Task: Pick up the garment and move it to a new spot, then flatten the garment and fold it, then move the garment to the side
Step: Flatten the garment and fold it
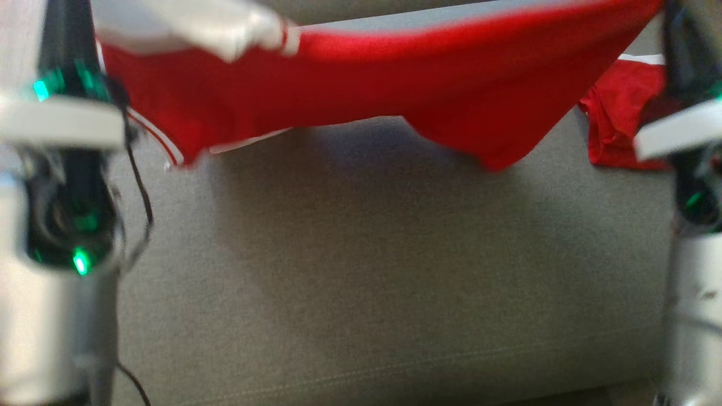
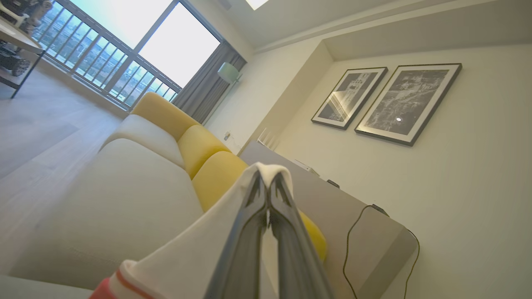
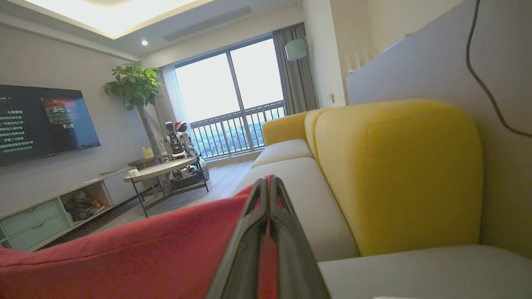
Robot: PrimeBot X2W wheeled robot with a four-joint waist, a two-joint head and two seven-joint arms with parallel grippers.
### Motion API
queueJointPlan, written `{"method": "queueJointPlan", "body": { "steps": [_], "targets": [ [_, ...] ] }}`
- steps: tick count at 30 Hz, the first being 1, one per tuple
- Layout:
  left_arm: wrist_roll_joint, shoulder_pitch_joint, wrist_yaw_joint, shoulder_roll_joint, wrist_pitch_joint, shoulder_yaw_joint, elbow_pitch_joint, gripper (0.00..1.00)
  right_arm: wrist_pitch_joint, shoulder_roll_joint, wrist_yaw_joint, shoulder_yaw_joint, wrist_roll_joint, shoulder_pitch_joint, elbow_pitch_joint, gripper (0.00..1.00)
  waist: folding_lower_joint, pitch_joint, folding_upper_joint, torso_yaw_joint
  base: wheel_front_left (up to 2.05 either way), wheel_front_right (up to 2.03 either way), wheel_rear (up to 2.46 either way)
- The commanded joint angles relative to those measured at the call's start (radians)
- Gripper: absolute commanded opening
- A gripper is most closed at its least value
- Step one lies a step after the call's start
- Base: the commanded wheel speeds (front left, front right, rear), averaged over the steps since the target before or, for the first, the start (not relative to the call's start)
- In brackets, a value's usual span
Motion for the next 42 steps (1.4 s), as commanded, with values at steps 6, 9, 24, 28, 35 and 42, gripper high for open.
{"method": "queueJointPlan", "body": {
  "steps": [6,9,24,28,35,42],
  "targets": [
    [-0.025,-0.372,0.021,0.072,0.143,0.006,0.113,0.0,0.115,-0.028,0.0,-0.008,-0.046,-0.288,-0.019,0.0,0.0001,0.043,0.0,-0.009,0.0,0.0,0.0],
    [0.011,-0.495,-0.009,0.098,0.182,-0.043,0.205,0.0,0.132,-0.037,0.0,0.003,-0.075,-0.401,0.045,0.0,0.0001,0.087,0.0,-0.01,0.0,0.0,0.0],
    [0.268,-1.093,-0.142,0.161,0.043,-0.175,0.697,0.0,-0.038,-0.107,0.0,0.082,-0.252,-0.93,0.483,0.0,0.0001,0.406,0.0,0.015,0.0,0.0,0.0],
    [0.335,-1.226,-0.169,0.169,-0.123,-0.176,0.803,0.0,-0.163,-0.121,0.0,0.079,-0.303,-1.04,0.568,0.0,0.0001,0.46,0.0,0.025,0.0,0.0,0.0],
    [0.33,-1.254,-0.248,0.165,-0.241,-0.14,0.834,0.0,-0.29,-0.161,0.0,0.085,-0.35,-1.123,0.655,0.0,0.0001,0.524,0.0,0.082,0.0,0.0,0.0],
    [0.255,-0.916,-0.263,0.176,-0.243,-0.139,0.658,0.0,-0.33,-0.195,0.0,0.088,-0.336,-0.977,0.717,0.0,0.0001,0.507,0.0,0.115,0.0,0.0,0.0]
  ]
}}
